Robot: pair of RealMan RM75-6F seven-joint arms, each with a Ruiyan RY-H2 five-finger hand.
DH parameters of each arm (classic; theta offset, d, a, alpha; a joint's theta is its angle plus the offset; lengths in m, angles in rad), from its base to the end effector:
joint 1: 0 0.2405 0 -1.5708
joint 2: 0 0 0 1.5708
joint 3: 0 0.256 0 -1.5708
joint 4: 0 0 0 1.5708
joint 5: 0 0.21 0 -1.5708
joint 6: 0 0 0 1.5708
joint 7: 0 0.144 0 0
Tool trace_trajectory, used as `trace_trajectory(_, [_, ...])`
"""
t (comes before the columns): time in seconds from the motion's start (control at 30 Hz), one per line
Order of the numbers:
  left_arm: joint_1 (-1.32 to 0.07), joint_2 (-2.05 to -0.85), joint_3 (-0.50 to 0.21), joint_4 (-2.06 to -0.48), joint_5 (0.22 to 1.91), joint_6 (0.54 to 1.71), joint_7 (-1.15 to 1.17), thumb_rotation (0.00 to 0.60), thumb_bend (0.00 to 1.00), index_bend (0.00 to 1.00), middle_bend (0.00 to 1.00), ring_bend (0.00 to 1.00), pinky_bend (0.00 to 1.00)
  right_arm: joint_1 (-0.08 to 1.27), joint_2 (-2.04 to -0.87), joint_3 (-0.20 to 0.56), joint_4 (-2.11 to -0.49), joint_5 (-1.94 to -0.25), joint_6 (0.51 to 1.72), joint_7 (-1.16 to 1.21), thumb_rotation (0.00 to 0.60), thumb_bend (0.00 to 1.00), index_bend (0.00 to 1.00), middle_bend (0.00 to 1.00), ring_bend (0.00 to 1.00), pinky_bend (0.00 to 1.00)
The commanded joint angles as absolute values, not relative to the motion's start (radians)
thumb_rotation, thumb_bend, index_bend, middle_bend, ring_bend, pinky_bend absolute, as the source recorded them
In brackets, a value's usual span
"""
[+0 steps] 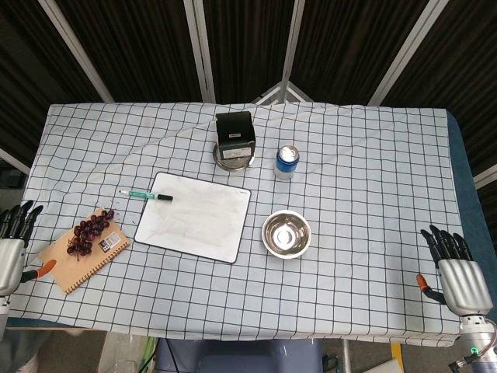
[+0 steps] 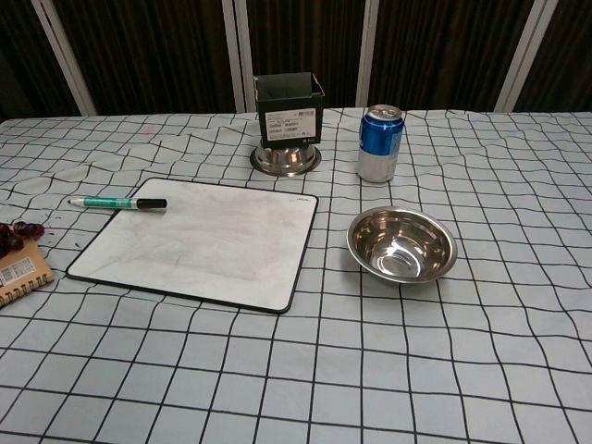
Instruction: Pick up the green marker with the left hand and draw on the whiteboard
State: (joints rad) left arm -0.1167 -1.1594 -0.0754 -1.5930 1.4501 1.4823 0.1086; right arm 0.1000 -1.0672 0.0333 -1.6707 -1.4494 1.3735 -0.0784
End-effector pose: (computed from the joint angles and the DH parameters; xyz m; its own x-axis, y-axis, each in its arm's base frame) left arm -0.3099 0.1962 0.1538 0.4671 -0.0293 0.8837 0.8842 0.0135 -0.4670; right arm -0.3148 -0.1804 0.1559 0.4516 -0.1263 0.8832 -0.8893 0.0160 0.4570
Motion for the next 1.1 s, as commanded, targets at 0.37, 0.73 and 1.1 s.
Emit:
trace_trajectory(0.37, [-0.117,-1.164,-0.079,-1.592,1.437,1.479,0.120,0.600,0.11,0.02,0.00,0.00,0.00,0.098,-1.064,0.032,-1.672,-1.455,1.377,-0.071,0.600,0.35,0.00,0.00,0.00,0.00])
trace_trajectory(0.73, [-0.119,-1.160,-0.081,-1.593,1.434,1.474,0.111,0.600,0.11,0.02,0.00,0.00,0.00,0.103,-1.068,0.033,-1.671,-1.448,1.368,-0.079,0.600,0.35,0.00,0.00,0.00,0.00])
trace_trajectory(1.1, [-0.132,-1.159,-0.092,-1.594,1.428,1.464,0.123,0.600,0.13,0.03,0.00,0.00,0.00,0.100,-1.063,0.030,-1.672,-1.453,1.371,-0.073,0.600,0.35,0.00,0.00,0.00,0.00])
